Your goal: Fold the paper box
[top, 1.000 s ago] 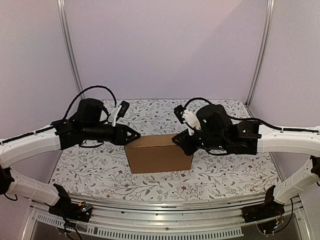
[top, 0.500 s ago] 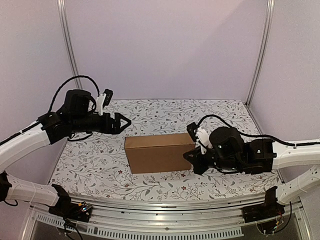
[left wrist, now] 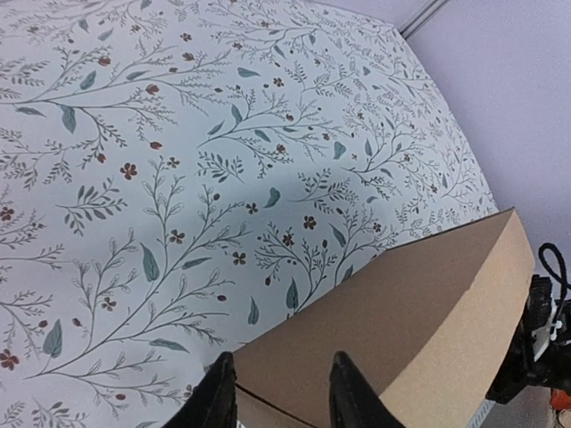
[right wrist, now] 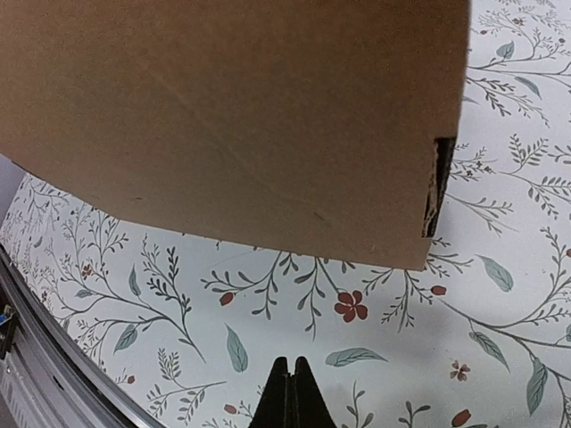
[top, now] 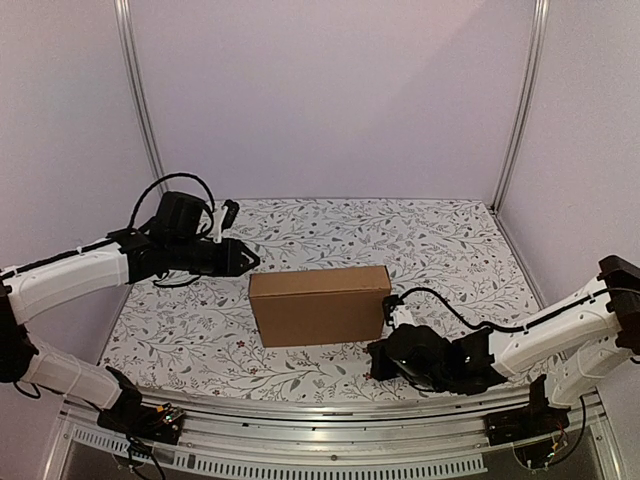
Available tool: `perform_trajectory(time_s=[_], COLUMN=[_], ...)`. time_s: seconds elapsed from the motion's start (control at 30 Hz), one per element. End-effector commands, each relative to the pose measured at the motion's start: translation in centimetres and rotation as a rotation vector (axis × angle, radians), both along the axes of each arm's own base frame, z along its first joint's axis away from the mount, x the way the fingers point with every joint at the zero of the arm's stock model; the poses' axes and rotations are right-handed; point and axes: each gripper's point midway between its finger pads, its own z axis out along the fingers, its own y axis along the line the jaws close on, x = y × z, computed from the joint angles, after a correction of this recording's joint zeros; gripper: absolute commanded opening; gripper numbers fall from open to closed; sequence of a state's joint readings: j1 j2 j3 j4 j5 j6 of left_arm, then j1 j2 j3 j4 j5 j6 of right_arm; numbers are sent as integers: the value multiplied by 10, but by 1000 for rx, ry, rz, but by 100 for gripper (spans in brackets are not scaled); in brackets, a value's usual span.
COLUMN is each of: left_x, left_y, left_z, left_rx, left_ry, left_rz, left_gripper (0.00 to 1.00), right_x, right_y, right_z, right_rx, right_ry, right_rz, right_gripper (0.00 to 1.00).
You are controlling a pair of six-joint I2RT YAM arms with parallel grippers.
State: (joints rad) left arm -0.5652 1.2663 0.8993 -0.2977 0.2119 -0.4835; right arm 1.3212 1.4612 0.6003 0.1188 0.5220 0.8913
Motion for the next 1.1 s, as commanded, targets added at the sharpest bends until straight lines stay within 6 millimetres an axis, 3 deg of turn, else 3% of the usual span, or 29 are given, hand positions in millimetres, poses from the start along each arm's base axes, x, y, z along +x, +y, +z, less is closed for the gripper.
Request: perform_trajectory(time_s=[0.0,0.37,0.8,0.97,1.07], left_x=[4,-11,-49,-67,-72], left_y=[-4,-17,-30,-36,-33], left_z=[0,-10,-17,-12,-10], left_rx=[-31,-90,-113,-122,-113], left_ry=[7,93,157,153,140], left_rz=[-17,-84,-164,-195,-197], left_gripper=[28,16,6,5,6], right_x=[12,43,100,120,120], right_y=[10,27,51,64,62], right_z=[-2,13,23,15,3], right_rx=[137,153,131,85,44], right_ry=[8,-61,-64,-41,-9], right_rz=[-129,-226,-191,-88,-20], right_gripper=[0,0,0,0,0])
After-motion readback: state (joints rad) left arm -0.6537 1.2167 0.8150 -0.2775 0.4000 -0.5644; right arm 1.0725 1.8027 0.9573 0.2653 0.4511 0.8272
